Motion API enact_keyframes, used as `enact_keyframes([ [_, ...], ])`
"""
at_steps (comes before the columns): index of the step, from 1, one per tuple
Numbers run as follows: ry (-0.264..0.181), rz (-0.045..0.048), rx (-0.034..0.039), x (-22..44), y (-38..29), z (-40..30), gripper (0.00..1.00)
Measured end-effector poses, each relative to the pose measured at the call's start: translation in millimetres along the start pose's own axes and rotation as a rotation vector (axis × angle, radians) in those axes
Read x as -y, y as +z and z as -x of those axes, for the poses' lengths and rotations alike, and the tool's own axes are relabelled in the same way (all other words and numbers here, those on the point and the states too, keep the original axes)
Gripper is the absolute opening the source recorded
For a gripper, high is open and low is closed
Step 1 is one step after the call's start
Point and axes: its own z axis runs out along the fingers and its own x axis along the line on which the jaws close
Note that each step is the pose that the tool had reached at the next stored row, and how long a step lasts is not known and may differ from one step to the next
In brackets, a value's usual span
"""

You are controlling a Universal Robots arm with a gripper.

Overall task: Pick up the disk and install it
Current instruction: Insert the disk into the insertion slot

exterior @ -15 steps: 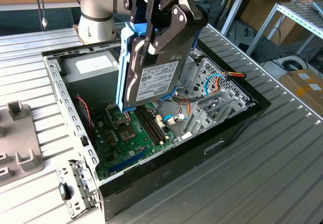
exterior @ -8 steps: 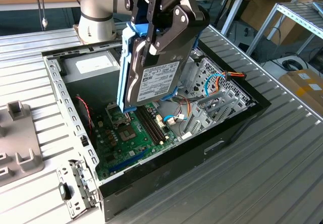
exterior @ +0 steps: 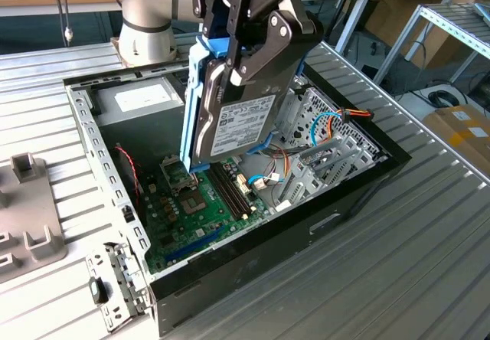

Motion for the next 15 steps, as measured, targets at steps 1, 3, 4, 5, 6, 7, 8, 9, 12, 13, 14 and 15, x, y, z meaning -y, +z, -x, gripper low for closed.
enact_keyframes([
  [1,0.0,0.0,0.0002,0.3,0.1,-0.3,0.37],
  [3,0.0,0.0,0.0001,0.9,0.0,-0.7,0.37],
  [4,0.0,0.0,0.0001,1.1,0.0,-0.8,0.37],
  [5,0.0,0.0,0.0001,1.4,0.0,-1.0,0.37],
  [6,0.0,0.0,0.0001,1.7,0.0,-1.2,0.37],
  [7,0.0,0.0,0.0001,1.9,0.0,-1.4,0.37],
  [8,0.0,0.0,0.0001,2.2,0.0,-1.6,0.37],
  [9,0.0,-0.0001,0.0002,2.4,0.0,-1.9,0.37],
  [12,0.0,0.0,0.0001,3.4,-0.1,-2.6,0.37],
  [13,0.0,-0.0001,0.0001,3.7,0.0,-2.7,0.37],
  [14,0.0,0.0,0.0001,4.0,-0.1,-2.9,0.37],
  [15,0.0,0.0,0.0001,4.4,0.0,-3.2,0.37],
])
